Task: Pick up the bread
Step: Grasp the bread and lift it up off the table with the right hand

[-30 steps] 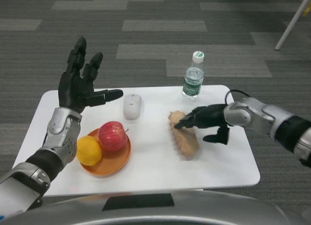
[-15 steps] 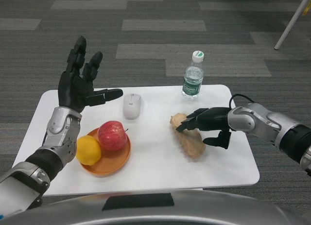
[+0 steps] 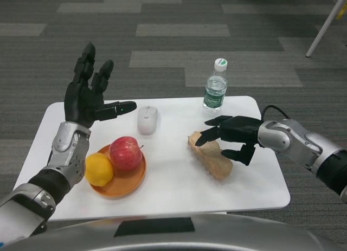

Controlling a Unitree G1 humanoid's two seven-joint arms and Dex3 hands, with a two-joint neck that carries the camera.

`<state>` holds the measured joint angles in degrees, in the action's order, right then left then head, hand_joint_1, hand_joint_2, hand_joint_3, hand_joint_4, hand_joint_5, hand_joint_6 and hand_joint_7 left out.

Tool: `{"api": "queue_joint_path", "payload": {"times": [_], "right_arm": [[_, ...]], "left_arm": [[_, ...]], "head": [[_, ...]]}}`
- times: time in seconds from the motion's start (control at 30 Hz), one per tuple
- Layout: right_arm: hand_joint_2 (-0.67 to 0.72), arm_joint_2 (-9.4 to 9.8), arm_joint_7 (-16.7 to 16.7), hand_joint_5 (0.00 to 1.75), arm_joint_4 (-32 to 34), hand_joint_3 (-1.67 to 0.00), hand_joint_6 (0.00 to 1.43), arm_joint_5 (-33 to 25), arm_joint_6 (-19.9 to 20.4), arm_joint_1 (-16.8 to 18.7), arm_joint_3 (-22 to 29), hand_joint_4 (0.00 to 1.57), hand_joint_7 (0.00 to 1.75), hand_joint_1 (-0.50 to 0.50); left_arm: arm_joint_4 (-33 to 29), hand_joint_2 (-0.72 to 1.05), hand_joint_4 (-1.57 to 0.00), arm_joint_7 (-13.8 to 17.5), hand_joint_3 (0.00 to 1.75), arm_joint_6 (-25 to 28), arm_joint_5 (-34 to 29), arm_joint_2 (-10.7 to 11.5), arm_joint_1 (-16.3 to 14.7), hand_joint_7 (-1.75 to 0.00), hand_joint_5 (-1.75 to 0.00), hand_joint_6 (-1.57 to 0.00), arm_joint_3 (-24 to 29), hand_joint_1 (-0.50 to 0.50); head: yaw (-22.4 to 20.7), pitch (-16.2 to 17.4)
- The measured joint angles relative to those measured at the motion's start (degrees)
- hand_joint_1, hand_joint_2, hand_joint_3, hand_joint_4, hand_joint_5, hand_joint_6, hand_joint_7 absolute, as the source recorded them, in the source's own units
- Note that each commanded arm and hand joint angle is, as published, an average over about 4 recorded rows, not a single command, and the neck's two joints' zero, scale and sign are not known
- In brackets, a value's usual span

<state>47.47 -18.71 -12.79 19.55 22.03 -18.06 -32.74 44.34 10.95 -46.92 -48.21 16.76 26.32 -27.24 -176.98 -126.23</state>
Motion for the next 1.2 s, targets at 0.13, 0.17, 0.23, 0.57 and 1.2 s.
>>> {"api": "queue_joint_path", "payload": {"times": [0.13, 0.17, 0.23, 0.57, 1.2], "right_arm": [[-0.37, -0.39, 0.48, 0.17, 1.17, -1.43, 0.34, -0.84, -0.46, 2.2, 2.14, 0.0, 0.35, -0.42], [-0.35, -0.57, 0.79, 0.19, 1.58, -1.41, 0.32, -1.28, -0.68, 2.98, 2.97, 0.0, 0.35, -0.42], [-0.35, -0.83, 1.68, 0.22, 2.67, -1.37, 0.25, -2.46, -1.52, 4.57, 4.45, 0.0, 0.37, -0.42], [-0.35, -6.46, 7.38, 0.56, 16.86, -1.17, 0.0, -6.47, -12.81, 11.28, 8.9, 0.0, 0.3, -0.42], [-0.51, -24.82, 5.21, 0.97, 34.06, -0.83, 0.0, 16.2, -38.04, 21.9, 15.36, 0.0, 0.21, -0.42]], "left_arm": [[-0.1, 0.45, 0.0, 0.0, 0.04, -0.01, 0.0, -0.01, -0.12, 0.0, -0.38, 0.0, 0.11, 0.5], [-0.13, 0.43, 0.0, 0.0, 0.02, -0.02, 0.01, -0.02, -0.15, 0.0, -0.38, 0.0, 0.13, 0.5], [-0.19, 0.43, 0.0, 0.0, 0.04, -0.06, 0.0, -0.01, -0.24, 0.0, -0.33, 0.0, 0.18, 0.5], [-0.28, 0.45, 0.0, 0.0, 0.07, -0.34, 0.0, 0.02, -0.57, 0.0, -0.33, 0.0, 0.38, 0.5], [0.25, 0.43, 0.0, 0.0, 0.04, -0.77, -1.65, 1.19, -1.44, 0.0, -0.41, 0.0, 0.32, 0.5]], "head": [[0.55, -0.21], [0.65, -0.24], [0.75, -0.28], [2.16, -0.87], [7.88, -1.29]]}}
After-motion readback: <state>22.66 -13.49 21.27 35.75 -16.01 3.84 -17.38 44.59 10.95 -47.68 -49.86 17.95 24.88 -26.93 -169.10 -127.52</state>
